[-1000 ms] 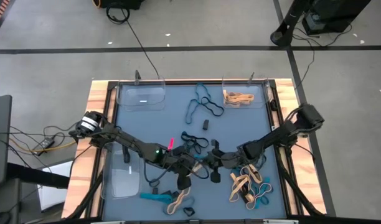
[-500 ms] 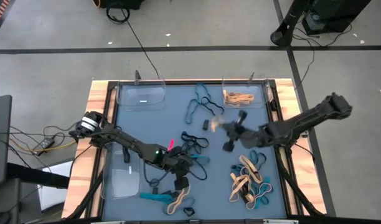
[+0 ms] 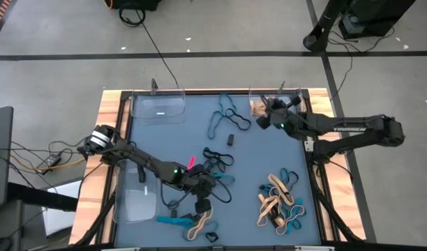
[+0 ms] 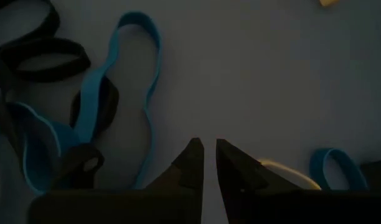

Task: Sort rubber bands into baskets
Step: Put the yellow rubber band into the top right transparent bin

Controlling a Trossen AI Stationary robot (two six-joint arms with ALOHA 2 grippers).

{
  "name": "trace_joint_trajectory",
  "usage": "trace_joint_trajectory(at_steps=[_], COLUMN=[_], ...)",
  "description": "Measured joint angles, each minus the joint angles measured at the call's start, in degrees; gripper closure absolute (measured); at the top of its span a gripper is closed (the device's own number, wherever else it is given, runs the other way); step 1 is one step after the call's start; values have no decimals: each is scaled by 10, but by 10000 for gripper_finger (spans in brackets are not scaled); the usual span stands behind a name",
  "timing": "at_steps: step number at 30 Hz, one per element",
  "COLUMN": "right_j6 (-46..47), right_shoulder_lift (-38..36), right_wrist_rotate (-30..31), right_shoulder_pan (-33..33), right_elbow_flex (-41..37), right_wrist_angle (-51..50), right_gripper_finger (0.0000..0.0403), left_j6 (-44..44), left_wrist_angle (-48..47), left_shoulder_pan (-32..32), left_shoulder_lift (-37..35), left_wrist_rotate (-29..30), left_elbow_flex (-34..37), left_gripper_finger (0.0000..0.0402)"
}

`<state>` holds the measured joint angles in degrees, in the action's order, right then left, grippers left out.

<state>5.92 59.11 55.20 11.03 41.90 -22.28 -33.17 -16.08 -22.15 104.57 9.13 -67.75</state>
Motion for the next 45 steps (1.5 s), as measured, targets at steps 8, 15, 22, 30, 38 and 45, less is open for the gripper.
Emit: trace_joint_trajectory(at_steps=[8,15,22,30,38,45], right_j6=[11,13,-1,6,46,80], right_shoulder_lift=[51,114,129,98,53,31], right_wrist_rotate=[-86,-198,-178,-149,-109,-237], right_shoulder_pan=[133,206,207,207,198,129], right_elbow_flex=[0,0,0,0,0,0], right_wrist_angle=[-16,-19,-4,-5,-5,-5], right_gripper_finger=[387,337,277,209,160,159], left_j6=[-1,-21,-53,-47,-97,-116], left_wrist_angle=[-2,-4,-8,-72,-70,-47], left_shoulder_pan=[-1,-1,-5,-8,-19,-48], left_shoulder_lift=[0,0,0,0,0,0], left_wrist_rotate=[0,-15,-17,-24,-33,-45], left_elbow_flex=[17,36,21,-4,-5,-5], left_gripper_finger=[353,353,353,353,353,353])
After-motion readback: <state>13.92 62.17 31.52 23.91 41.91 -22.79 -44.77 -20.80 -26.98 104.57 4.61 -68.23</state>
